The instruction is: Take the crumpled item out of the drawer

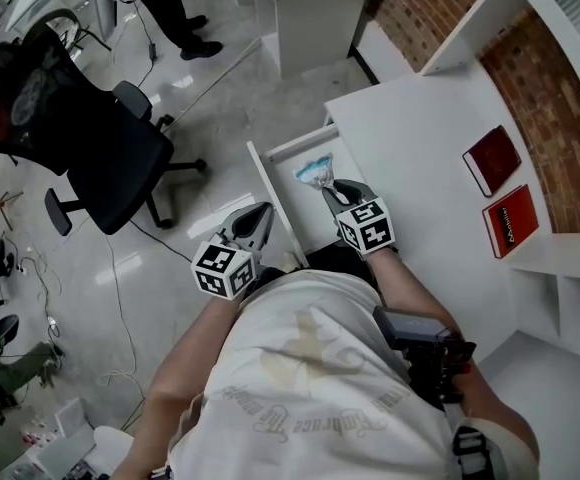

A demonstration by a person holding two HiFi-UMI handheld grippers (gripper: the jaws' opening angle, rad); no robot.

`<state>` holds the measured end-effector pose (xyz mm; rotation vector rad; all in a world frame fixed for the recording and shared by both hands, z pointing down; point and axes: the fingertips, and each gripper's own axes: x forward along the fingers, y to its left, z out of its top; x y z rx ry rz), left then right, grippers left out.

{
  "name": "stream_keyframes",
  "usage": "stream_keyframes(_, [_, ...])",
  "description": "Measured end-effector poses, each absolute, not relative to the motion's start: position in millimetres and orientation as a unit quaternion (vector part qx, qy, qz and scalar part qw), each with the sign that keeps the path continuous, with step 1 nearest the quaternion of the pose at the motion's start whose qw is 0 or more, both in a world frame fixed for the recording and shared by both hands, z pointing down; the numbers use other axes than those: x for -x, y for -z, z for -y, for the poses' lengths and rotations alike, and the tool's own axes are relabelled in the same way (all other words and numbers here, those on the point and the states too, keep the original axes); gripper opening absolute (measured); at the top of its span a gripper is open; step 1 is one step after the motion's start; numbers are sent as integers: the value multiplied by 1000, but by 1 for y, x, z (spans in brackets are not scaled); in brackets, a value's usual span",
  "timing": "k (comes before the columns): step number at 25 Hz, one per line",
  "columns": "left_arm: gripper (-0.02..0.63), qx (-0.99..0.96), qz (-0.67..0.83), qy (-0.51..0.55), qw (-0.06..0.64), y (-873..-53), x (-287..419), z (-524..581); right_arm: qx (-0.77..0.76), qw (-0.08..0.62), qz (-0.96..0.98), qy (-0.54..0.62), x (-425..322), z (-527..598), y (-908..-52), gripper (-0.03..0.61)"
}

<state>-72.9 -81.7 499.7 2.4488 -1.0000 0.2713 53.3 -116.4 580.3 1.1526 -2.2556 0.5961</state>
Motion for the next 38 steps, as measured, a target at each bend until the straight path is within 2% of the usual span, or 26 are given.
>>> stream_keyframes(24, [20, -908, 346, -86, 221, -487, 57, 81, -445, 185, 854, -197, -69, 92, -520, 94])
stream_keyframes(38, [20, -913, 330, -92, 221, -491, 49, 68, -456, 181, 849, -198, -77, 73, -519, 94])
